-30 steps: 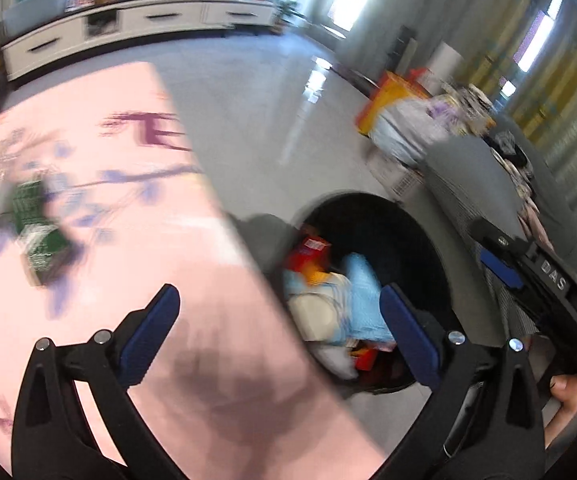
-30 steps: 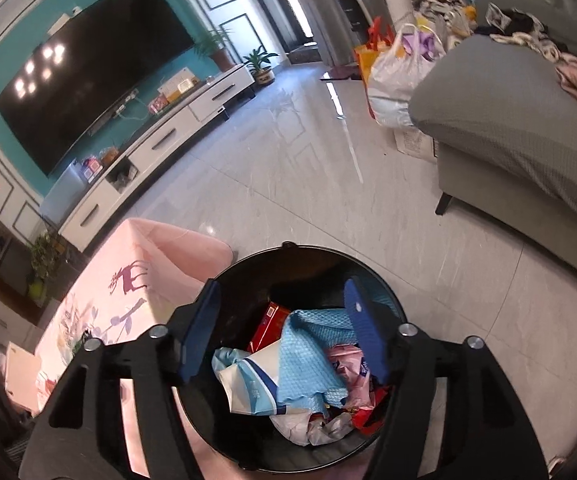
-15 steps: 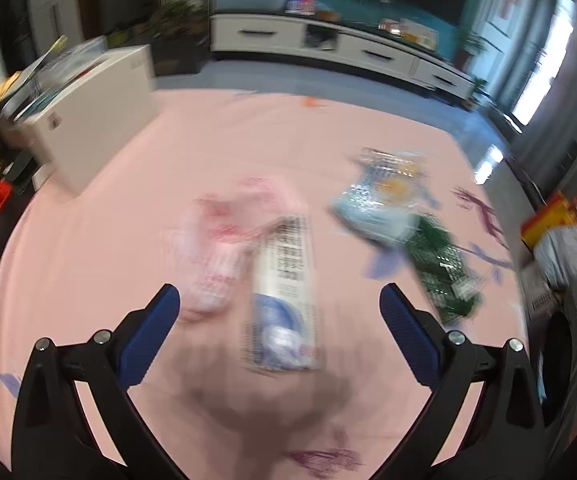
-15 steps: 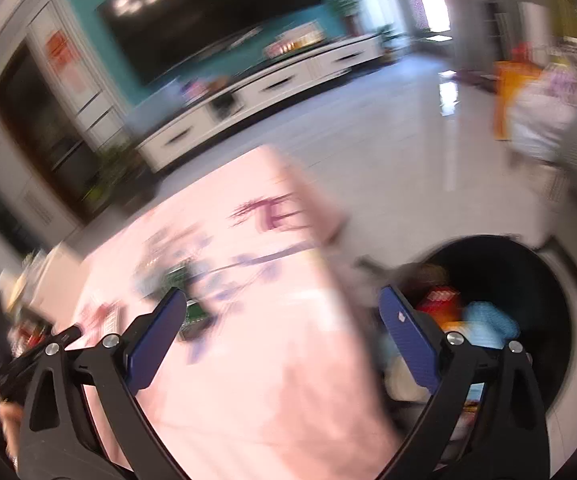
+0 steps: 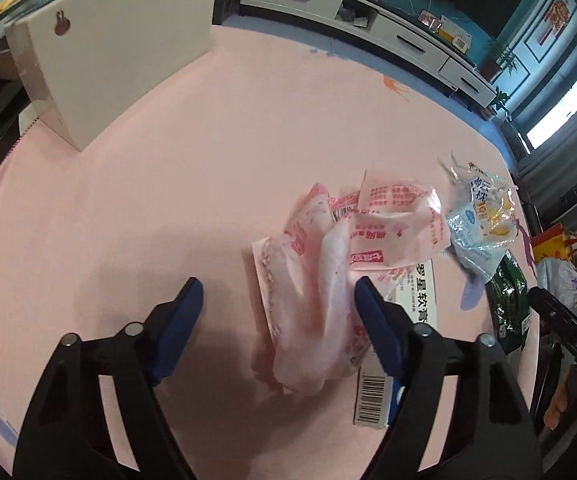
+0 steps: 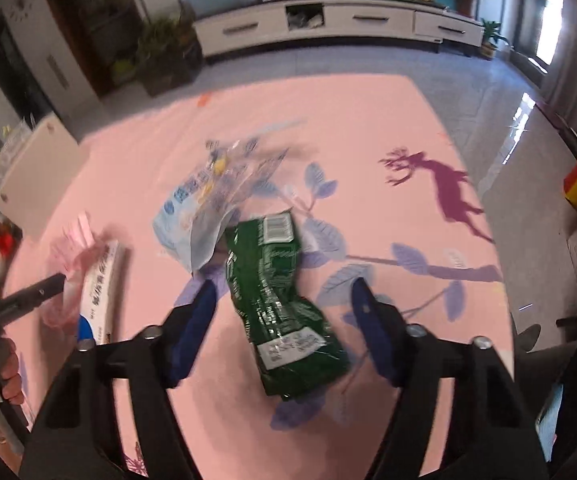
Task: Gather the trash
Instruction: 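Grasp the green snack bag with the right tool while the left tool grasps the pink wrapper, then carry the green bag and pink wrapper over the black bin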
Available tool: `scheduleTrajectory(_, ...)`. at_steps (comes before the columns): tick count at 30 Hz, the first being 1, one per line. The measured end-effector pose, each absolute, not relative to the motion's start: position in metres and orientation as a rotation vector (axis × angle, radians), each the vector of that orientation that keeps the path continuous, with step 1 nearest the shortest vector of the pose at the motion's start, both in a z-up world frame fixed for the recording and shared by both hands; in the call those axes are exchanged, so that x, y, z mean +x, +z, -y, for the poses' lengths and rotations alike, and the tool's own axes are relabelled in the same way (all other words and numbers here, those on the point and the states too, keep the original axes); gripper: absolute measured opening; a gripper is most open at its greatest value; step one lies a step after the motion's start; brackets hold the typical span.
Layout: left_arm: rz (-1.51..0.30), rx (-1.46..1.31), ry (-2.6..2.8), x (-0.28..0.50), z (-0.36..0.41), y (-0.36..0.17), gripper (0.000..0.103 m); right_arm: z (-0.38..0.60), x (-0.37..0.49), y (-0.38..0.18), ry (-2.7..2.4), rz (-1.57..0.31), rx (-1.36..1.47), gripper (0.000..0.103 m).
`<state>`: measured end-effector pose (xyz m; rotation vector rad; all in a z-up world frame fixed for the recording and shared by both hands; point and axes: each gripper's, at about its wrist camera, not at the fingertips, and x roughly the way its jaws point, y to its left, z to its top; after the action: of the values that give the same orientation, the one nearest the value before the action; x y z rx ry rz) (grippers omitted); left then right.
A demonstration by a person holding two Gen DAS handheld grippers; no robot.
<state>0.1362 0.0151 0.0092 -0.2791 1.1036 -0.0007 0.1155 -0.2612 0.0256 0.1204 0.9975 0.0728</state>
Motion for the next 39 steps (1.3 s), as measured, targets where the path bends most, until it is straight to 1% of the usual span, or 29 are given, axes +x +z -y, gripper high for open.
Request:
scheduleTrajectory(1, -1.102, -0.283, -0.010, 0.136, -0.015, 0.008, 0.072, 0.258, 0.116, 0.023, 0.078, -1.006, 0.108, 0.059)
scheduleTrajectory(2, -1.099, -0.292, -0.023, 0.136, -0.015, 0.007, 0.068, 0.255, 0.116, 0.020, 0.084, -1.011, 0.090, 0.054)
scheduleTrajectory(3, -1.091, -0.290, -0.022, 0.135, -0.014, 0.006, 0.067, 0.253, 0.116, 0.017, 0.088, -1.017, 0.075, 0.048)
scheduleTrajectory(4, -1.087, -0.291, -0.028, 0.136, -0.014, 0.005, 0.059, 0.251, 0.115, 0.014, 0.090, -1.029, 0.060, 0.044)
scheduleTrajectory(5, -1.082, -0.295, -0.046, 0.135, -0.012, 0.005, 0.048, 0.251, 0.114, 0.012, 0.088, -1.041, 0.052, 0.035)
scheduleTrajectory(6, -1.080, -0.302, -0.064, 0.135, -0.011, 0.004, 0.039, 0.251, 0.114, 0.009, 0.089, -1.047, 0.047, 0.026)
scheduleTrajectory(8, -1.077, -0.327, -0.079, 0.133, -0.009, 0.001, 0.027, 0.253, 0.109, 0.007, 0.087, -1.042, 0.047, 0.023)
scheduleTrajectory(11, -1.059, -0.362, -0.080, 0.124, -0.006, 0.003, 0.021, 0.261, 0.095, 0.010, 0.093, -1.025, 0.083, 0.021)
scheduleTrajectory(20, -0.948, -0.293, -0.059, 0.079, 0.028, 0.048, 0.019, 0.298, 0.022, 0.042, 0.068, -0.907, 0.198, 0.021)
scheduleTrajectory(25, -0.891, -0.272, -0.103, 0.053, 0.063, 0.079, 0.019, 0.325, -0.017, 0.068, -0.030, -0.808, 0.206, 0.021)
scheduleTrajectory(30, -0.843, -0.219, -0.197, 0.035, 0.115, 0.106, 0.019, 0.357, -0.048, 0.091, -0.151, -0.725, 0.191, 0.021)
scheduleTrajectory(34, -0.814, -0.176, -0.296, 0.019, 0.158, 0.123, 0.019, 0.389, -0.071, 0.102, -0.218, -0.669, 0.254, 0.021)
scheduleTrajectory(39, -0.801, -0.119, -0.418, 0.007, 0.224, 0.132, 0.019, 0.425, -0.094, 0.101, -0.316, -0.646, 0.311, 0.021)
